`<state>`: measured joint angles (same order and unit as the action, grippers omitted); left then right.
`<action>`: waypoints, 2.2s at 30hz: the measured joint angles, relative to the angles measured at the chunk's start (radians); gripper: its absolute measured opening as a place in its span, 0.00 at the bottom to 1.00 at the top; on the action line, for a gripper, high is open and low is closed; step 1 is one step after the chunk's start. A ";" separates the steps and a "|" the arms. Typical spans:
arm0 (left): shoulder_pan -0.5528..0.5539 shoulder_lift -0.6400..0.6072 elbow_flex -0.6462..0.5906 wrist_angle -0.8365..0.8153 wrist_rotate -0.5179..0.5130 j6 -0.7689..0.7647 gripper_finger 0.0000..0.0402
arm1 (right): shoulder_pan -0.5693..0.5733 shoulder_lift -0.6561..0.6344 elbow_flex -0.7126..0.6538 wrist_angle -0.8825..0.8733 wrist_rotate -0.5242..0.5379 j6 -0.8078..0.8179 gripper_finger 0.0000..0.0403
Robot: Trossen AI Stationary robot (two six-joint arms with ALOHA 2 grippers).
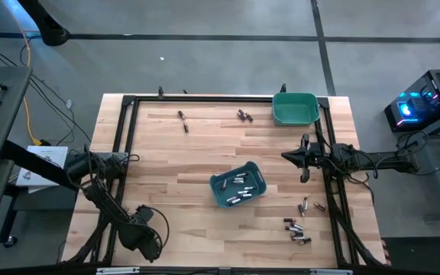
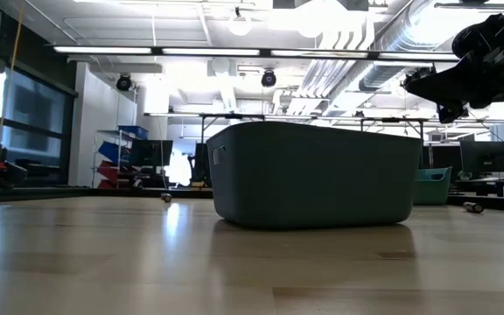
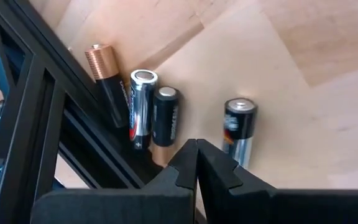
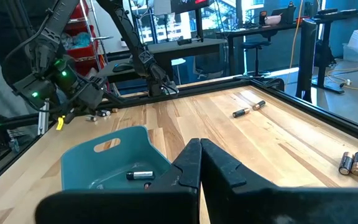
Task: Sort batteries
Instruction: Put the silver battery into the blue bin
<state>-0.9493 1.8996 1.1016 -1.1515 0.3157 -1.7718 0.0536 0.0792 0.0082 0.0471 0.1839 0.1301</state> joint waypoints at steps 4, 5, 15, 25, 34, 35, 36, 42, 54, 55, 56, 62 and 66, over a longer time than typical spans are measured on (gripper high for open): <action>0.000 0.000 0.029 -0.047 -0.003 -0.008 0.00 | 0.000 0.000 0.000 0.000 0.000 0.000 0.00; 0.000 0.000 0.044 -0.073 -0.008 -0.014 0.00 | 0.000 0.000 0.000 0.000 0.000 0.000 0.00; -0.042 -0.004 0.188 -0.068 -0.222 -0.095 0.10 | 0.000 0.000 0.000 0.000 0.000 0.000 0.00; -0.102 -0.004 0.187 -0.032 -0.279 -0.303 0.45 | 0.000 0.000 0.000 0.000 0.000 0.000 0.00; -0.127 -0.001 0.164 0.013 -0.319 -0.408 0.47 | 0.000 0.000 0.000 0.000 0.000 0.000 0.00; -0.131 -0.001 0.148 0.033 -0.310 -0.422 0.46 | 0.000 0.000 0.000 0.000 0.000 0.000 0.00; -0.134 -0.001 0.127 0.070 -0.301 -0.431 0.46 | 0.000 0.000 0.000 0.000 0.000 0.000 0.00; -0.139 -0.013 0.015 0.277 -0.299 -0.456 0.45 | 0.000 -0.001 0.000 -0.001 0.000 0.000 0.00; -0.061 -0.030 0.009 0.280 -0.271 -0.321 0.08 | 0.000 0.000 0.000 0.000 0.000 0.000 0.00; -0.050 -0.030 0.009 0.276 -0.267 -0.308 0.07 | 0.000 0.000 0.000 0.000 0.000 0.000 0.00; -0.038 -0.030 0.008 0.275 -0.264 -0.290 0.07 | 0.000 0.000 0.000 0.000 0.000 0.000 0.00; 0.053 -0.019 0.076 0.162 -0.330 -0.142 0.07 | 0.000 0.000 0.000 0.000 0.000 0.000 0.00; 0.123 -0.024 0.235 -0.049 -0.461 -0.059 0.07 | 0.000 0.000 0.000 0.000 0.000 0.000 0.00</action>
<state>-0.8266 1.8755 1.3363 -1.2000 -0.1455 -1.8310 0.0536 0.0792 0.0082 0.0471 0.1837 0.1303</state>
